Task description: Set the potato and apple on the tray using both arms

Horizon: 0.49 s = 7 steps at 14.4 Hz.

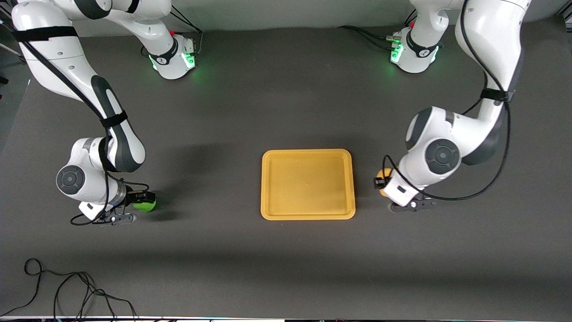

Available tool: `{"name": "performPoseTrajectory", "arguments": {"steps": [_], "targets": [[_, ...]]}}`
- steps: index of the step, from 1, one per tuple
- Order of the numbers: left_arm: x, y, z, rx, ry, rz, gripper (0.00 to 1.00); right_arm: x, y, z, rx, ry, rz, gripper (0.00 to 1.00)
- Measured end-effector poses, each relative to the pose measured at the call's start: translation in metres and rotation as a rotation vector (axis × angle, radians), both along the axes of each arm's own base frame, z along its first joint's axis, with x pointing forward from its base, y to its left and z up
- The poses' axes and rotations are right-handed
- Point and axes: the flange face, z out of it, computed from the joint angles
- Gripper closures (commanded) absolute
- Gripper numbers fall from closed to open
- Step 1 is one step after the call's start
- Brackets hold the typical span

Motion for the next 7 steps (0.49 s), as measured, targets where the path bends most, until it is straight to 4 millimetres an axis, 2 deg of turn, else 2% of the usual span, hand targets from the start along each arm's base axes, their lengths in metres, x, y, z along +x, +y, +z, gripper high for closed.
{"name": "performPoseTrajectory", "arguments": {"steps": [1,2,4,7], "targets": [[-0.006,-0.017,0.001,-0.001,-0.003,0.000,0.62,-0.002,-0.006,-0.002,0.003,0.003,-0.016,0.48],[-0.011,-0.033,0.000,-0.001,-0.007,-0.001,0.61,-0.002,-0.010,-0.002,0.009,0.002,-0.033,0.58],[-0.022,-0.063,-0.011,-0.007,-0.015,-0.007,0.57,0.000,-0.012,0.004,0.021,-0.009,-0.055,0.71],[-0.034,-0.095,-0.046,-0.015,-0.010,-0.010,0.55,0.011,-0.010,0.023,0.024,0.017,-0.060,0.73]]}}
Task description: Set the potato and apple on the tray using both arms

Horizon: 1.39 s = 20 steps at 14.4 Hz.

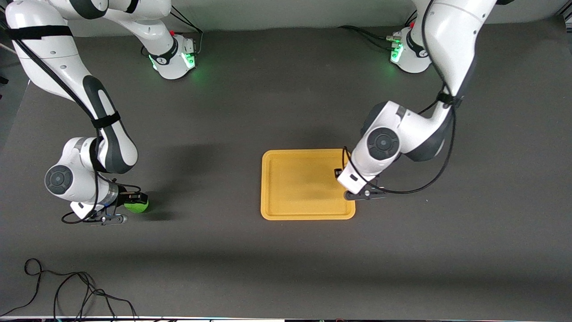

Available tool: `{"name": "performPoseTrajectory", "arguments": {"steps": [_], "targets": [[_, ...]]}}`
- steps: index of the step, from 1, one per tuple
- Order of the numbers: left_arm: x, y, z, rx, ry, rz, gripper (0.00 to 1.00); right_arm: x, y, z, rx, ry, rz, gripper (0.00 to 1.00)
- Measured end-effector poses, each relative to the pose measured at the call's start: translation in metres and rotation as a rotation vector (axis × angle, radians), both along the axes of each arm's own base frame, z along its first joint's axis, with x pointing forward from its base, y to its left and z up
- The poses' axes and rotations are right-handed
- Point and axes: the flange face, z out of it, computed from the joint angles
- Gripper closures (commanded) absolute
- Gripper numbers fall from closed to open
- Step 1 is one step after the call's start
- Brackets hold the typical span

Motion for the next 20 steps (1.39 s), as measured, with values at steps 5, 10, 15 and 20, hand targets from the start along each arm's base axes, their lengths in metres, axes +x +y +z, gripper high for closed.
{"name": "performPoseTrajectory", "arguments": {"steps": [5,10,15,20], "targets": [[-0.002,-0.006,-0.049,0.005,0.009,-0.005,0.53,0.032,0.020,0.086,0.076,0.035,-0.029,0.78],[-0.008,-0.021,-0.055,0.000,0.008,-0.028,0.05,0.043,0.077,0.121,0.140,-0.019,-0.035,0.84],[-0.008,-0.022,-0.064,0.002,0.006,-0.033,0.00,0.046,0.158,0.142,0.153,-0.050,-0.117,0.87],[0.027,0.037,0.009,0.045,-0.010,0.015,0.00,0.030,0.310,0.130,0.177,-0.035,-0.233,0.87]]}}
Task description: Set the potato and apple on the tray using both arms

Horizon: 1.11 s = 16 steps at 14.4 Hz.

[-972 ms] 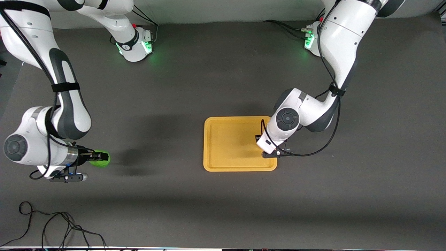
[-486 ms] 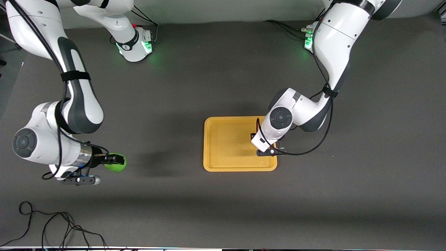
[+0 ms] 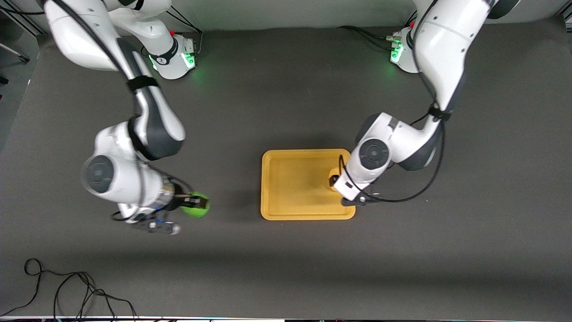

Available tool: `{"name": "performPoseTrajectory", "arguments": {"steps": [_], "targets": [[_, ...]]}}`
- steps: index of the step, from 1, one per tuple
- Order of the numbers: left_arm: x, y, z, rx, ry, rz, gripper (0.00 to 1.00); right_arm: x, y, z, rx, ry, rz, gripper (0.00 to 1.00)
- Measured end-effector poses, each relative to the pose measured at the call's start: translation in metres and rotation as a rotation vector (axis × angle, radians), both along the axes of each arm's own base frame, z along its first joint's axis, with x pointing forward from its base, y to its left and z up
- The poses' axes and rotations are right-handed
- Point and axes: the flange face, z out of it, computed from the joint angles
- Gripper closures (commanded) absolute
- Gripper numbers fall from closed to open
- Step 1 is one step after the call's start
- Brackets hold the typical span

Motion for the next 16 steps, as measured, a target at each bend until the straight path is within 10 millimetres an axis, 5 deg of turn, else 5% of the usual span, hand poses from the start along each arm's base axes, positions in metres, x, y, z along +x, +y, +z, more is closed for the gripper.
{"name": "performPoseTrajectory", "arguments": {"steps": [4,7,10,13,14,16], "targets": [[0.027,0.105,0.067,0.022,-0.006,-0.001,0.00,-0.025,0.134,-0.044,0.010,-0.018,0.006,0.87],[0.028,0.157,0.103,0.027,-0.030,-0.022,0.00,-0.053,0.201,-0.098,0.020,-0.046,-0.025,0.87],[0.011,0.180,0.135,0.039,-0.050,-0.115,0.00,-0.068,0.226,-0.140,0.010,-0.051,-0.038,0.87],[-0.014,0.200,0.165,0.058,-0.042,-0.160,0.00,-0.067,0.226,-0.144,0.000,-0.057,-0.032,0.84],[-0.020,0.203,0.176,0.050,-0.039,-0.157,0.00,-0.068,0.228,-0.143,0.000,-0.058,-0.029,0.68],[-0.031,0.210,0.201,0.016,-0.037,-0.153,0.00,-0.073,0.234,-0.143,0.000,-0.057,-0.018,0.00]]}}
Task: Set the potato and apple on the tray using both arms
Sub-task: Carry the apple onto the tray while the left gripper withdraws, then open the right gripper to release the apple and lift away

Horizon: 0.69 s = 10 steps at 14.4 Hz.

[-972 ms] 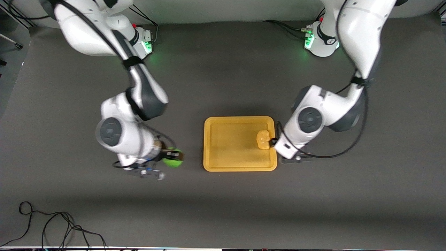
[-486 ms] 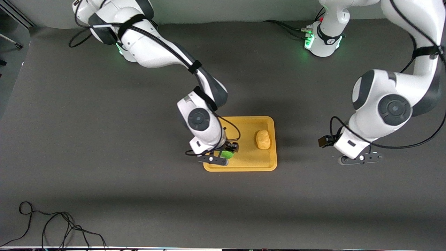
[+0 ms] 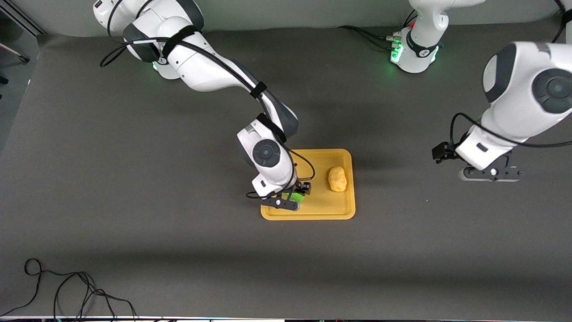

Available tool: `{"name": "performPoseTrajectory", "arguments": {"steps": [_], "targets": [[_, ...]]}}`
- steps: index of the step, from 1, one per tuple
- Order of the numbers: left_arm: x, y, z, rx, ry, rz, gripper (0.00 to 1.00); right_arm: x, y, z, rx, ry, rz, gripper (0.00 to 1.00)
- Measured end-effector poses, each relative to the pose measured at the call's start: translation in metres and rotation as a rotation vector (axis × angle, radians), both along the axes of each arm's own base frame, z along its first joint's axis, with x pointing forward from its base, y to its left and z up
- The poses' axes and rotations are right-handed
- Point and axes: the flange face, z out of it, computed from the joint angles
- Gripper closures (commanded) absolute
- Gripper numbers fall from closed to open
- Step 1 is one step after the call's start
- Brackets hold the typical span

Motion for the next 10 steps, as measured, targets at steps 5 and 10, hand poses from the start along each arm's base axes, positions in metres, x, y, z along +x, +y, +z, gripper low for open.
{"name": "performPoseTrajectory", "arguments": {"steps": [5,10], "targets": [[-0.021,0.050,0.052,-0.037,0.015,-0.006,0.00,-0.003,0.001,-0.002,-0.013,0.007,0.005,0.00],[-0.026,0.063,0.068,-0.035,-0.006,0.001,0.00,0.035,-0.054,0.063,-0.087,0.022,-0.002,0.00]]}}
